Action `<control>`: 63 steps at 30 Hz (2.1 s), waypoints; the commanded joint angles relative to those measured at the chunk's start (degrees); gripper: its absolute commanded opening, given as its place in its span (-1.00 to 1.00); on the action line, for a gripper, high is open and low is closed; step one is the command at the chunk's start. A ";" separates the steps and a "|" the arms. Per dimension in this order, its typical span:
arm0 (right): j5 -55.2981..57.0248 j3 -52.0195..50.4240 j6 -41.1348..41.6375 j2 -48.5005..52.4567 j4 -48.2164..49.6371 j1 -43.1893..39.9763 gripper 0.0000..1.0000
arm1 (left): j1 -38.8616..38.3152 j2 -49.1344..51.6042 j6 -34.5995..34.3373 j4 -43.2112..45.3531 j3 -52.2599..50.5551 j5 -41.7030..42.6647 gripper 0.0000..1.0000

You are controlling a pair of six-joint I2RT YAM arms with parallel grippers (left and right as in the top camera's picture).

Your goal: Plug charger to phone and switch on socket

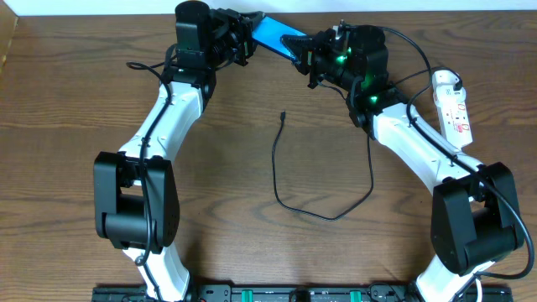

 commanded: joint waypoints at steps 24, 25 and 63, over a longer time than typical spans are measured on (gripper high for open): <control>-0.44 -0.09 -1.73 0.04 -0.85 1.31 -0.98 | -0.57 -1.53 -1.16 1.18 1.20 10.23 -0.86; -0.44 -0.09 -1.73 0.04 -0.85 1.31 -0.97 | -0.57 -1.53 -1.16 1.18 1.20 10.23 -0.85; 1.18 -0.09 -69.55 0.04 -40.61 -5.29 0.36 | 15.17 -0.63 46.07 -0.37 0.70 50.16 -0.86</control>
